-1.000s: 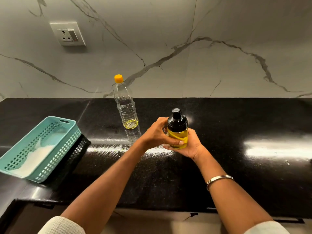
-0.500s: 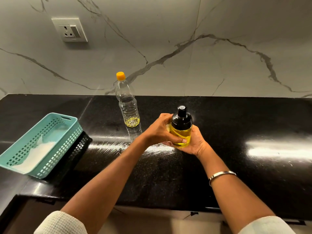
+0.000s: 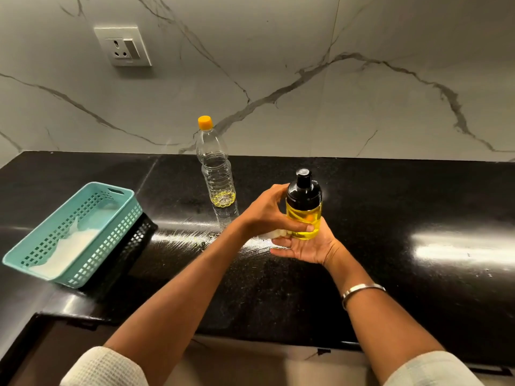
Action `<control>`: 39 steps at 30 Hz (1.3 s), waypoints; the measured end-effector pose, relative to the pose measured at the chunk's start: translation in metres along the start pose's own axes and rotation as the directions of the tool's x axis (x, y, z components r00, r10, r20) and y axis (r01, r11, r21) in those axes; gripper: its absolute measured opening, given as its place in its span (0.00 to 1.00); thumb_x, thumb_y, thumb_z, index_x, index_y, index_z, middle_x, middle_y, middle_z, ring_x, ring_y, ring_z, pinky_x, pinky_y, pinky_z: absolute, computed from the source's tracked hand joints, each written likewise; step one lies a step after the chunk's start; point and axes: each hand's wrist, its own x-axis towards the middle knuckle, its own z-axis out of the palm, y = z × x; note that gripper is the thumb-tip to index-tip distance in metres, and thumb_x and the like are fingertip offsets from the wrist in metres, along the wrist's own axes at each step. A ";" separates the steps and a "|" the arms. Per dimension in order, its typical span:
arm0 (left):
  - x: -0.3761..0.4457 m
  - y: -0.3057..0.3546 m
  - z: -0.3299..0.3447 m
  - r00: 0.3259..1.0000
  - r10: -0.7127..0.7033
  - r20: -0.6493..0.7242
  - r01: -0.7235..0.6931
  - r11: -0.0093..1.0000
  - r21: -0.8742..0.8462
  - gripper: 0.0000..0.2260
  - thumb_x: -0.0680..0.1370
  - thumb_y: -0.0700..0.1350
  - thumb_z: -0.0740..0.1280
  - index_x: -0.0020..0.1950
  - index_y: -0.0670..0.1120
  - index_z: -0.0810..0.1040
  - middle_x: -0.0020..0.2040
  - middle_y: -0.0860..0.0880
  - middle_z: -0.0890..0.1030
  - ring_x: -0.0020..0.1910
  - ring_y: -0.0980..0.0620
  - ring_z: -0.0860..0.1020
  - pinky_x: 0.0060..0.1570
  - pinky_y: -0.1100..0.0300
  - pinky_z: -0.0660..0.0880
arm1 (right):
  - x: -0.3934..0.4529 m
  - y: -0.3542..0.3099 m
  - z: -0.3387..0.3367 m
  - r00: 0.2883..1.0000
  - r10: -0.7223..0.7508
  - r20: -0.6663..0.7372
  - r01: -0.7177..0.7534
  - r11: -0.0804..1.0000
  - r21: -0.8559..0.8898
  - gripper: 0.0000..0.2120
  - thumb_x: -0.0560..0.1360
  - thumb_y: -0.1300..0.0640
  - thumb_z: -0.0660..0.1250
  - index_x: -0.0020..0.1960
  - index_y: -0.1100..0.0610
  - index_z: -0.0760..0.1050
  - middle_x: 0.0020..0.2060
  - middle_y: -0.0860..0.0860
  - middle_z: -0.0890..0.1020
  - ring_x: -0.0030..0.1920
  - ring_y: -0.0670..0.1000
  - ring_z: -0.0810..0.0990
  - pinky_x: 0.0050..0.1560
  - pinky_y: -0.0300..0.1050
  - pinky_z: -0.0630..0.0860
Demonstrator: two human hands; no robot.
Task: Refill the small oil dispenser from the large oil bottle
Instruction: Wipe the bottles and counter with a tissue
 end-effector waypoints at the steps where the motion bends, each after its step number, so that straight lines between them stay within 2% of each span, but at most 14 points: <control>1: 0.001 0.000 0.000 1.000 0.013 -0.006 -0.013 1.000 -0.008 0.27 0.64 0.44 0.81 0.59 0.57 0.74 0.57 0.54 0.77 0.59 0.56 0.75 0.60 0.62 0.72 | 0.002 0.006 0.000 0.999 -0.018 0.026 0.017 0.999 0.046 0.31 0.58 0.40 0.77 0.52 0.62 0.81 0.46 0.63 0.84 0.46 0.61 0.84 0.49 0.59 0.81; 3: 0.003 -0.001 -0.001 0.999 0.036 -0.031 -0.037 0.999 -0.030 0.26 0.65 0.42 0.80 0.60 0.50 0.76 0.56 0.53 0.80 0.56 0.58 0.78 0.56 0.68 0.72 | 0.006 0.018 0.001 0.996 -0.058 0.073 0.048 0.990 0.132 0.33 0.56 0.43 0.81 0.51 0.65 0.82 0.46 0.63 0.84 0.45 0.60 0.85 0.46 0.54 0.82; 5: 0.003 -0.005 -0.002 0.995 0.042 -0.088 -0.045 0.999 -0.028 0.27 0.64 0.43 0.81 0.60 0.47 0.77 0.55 0.52 0.81 0.55 0.56 0.78 0.56 0.63 0.74 | 0.011 0.026 0.002 0.992 -0.100 0.077 0.082 0.975 0.207 0.31 0.57 0.46 0.81 0.50 0.66 0.82 0.45 0.63 0.84 0.45 0.60 0.85 0.46 0.52 0.83; 7: 0.003 -0.011 -0.004 0.988 0.040 -0.149 -0.042 0.999 -0.013 0.27 0.63 0.44 0.81 0.60 0.46 0.77 0.54 0.52 0.81 0.55 0.56 0.79 0.57 0.59 0.75 | 0.013 0.031 0.001 0.989 -0.134 0.053 0.116 0.959 0.258 0.24 0.62 0.50 0.77 0.49 0.67 0.82 0.45 0.63 0.84 0.46 0.60 0.85 0.45 0.52 0.82; 9: 0.003 -0.018 -0.006 0.980 0.048 -0.192 -0.046 0.999 0.011 0.27 0.62 0.45 0.82 0.59 0.46 0.77 0.54 0.52 0.81 0.54 0.57 0.78 0.55 0.62 0.75 | 0.011 0.032 0.001 0.988 -0.147 0.035 0.132 0.954 0.270 0.21 0.64 0.54 0.73 0.50 0.69 0.80 0.47 0.64 0.84 0.48 0.61 0.85 0.46 0.52 0.82; 13: 0.001 -0.027 -0.009 0.963 0.039 -0.267 -0.026 0.998 0.055 0.27 0.63 0.46 0.81 0.59 0.49 0.76 0.53 0.56 0.79 0.52 0.64 0.77 0.51 0.71 0.72 | 0.008 0.035 0.001 0.981 -0.194 -0.005 0.188 0.945 0.269 0.21 0.58 0.64 0.81 0.48 0.67 0.79 0.47 0.64 0.83 0.49 0.60 0.84 0.48 0.52 0.82; 16: -0.001 -0.032 -0.007 0.947 0.040 -0.318 -0.024 0.998 0.055 0.26 0.63 0.45 0.81 0.58 0.50 0.76 0.53 0.55 0.79 0.52 0.66 0.76 0.50 0.73 0.71 | 0.009 0.037 0.003 0.973 -0.216 -0.078 0.228 0.947 0.227 0.16 0.58 0.66 0.81 0.44 0.67 0.82 0.41 0.60 0.84 0.44 0.55 0.86 0.44 0.45 0.83; 20: -0.002 -0.039 -0.006 0.935 0.034 -0.353 -0.015 0.998 0.058 0.26 0.62 0.46 0.81 0.57 0.52 0.76 0.53 0.54 0.79 0.53 0.63 0.76 0.51 0.71 0.72 | 0.013 0.037 0.005 0.940 -0.234 -0.250 0.287 0.937 0.201 0.05 0.68 0.64 0.69 0.43 0.63 0.80 0.34 0.54 0.82 0.34 0.47 0.83 0.38 0.39 0.82; 23: -0.003 -0.045 -0.007 0.925 -0.008 -0.379 0.013 1.000 0.011 0.26 0.62 0.47 0.82 0.56 0.51 0.76 0.54 0.53 0.79 0.53 0.57 0.78 0.52 0.61 0.77 | 0.014 0.032 0.000 0.900 -0.312 -0.305 0.380 0.903 0.200 0.09 0.72 0.61 0.67 0.52 0.63 0.77 0.42 0.55 0.84 0.41 0.48 0.84 0.42 0.41 0.82; 26: -0.006 -0.047 -0.007 0.929 -0.047 -0.368 0.017 0.996 -0.086 0.27 0.62 0.43 0.81 0.58 0.49 0.76 0.54 0.52 0.80 0.54 0.57 0.78 0.49 0.63 0.78 | 0.017 0.029 -0.001 0.882 -0.338 -0.327 0.422 0.877 0.231 0.08 0.78 0.67 0.63 0.56 0.64 0.75 0.46 0.57 0.82 0.43 0.49 0.83 0.44 0.39 0.81; 31: -0.009 -0.050 -0.003 0.924 -0.109 -0.367 0.038 0.980 -0.196 0.28 0.61 0.44 0.82 0.58 0.46 0.77 0.54 0.49 0.81 0.54 0.51 0.80 0.51 0.57 0.80 | 0.024 0.027 0.009 0.806 -0.396 -0.440 0.549 0.778 0.305 0.04 0.72 0.70 0.65 0.45 0.64 0.77 0.36 0.56 0.84 0.36 0.49 0.84 0.42 0.39 0.82; 34: -0.009 -0.051 -0.001 0.922 -0.123 -0.367 0.039 0.973 -0.226 0.29 0.61 0.43 0.82 0.59 0.44 0.77 0.54 0.48 0.82 0.54 0.51 0.81 0.51 0.57 0.80 | 0.027 0.027 0.014 0.788 -0.420 -0.451 0.583 0.743 0.327 0.12 0.76 0.68 0.63 0.38 0.61 0.82 0.36 0.54 0.84 0.36 0.48 0.84 0.40 0.40 0.82; 37: -0.009 -0.050 0.000 0.920 -0.139 -0.366 0.041 0.964 -0.264 0.29 0.62 0.42 0.82 0.60 0.44 0.76 0.54 0.48 0.82 0.54 0.50 0.81 0.52 0.57 0.80 | 0.033 0.029 0.018 0.789 -0.381 -0.482 0.552 0.784 0.283 0.06 0.77 0.64 0.64 0.44 0.58 0.79 0.41 0.54 0.83 0.40 0.49 0.83 0.41 0.43 0.81; 39: -0.007 -0.049 0.000 0.918 -0.152 -0.366 0.040 0.955 -0.295 0.28 0.62 0.40 0.81 0.59 0.44 0.76 0.54 0.47 0.82 0.53 0.51 0.81 0.51 0.58 0.79 | 0.038 0.033 0.021 0.812 -0.342 -0.473 0.502 0.823 0.266 0.05 0.79 0.61 0.61 0.49 0.57 0.76 0.47 0.55 0.81 0.47 0.52 0.81 0.48 0.47 0.78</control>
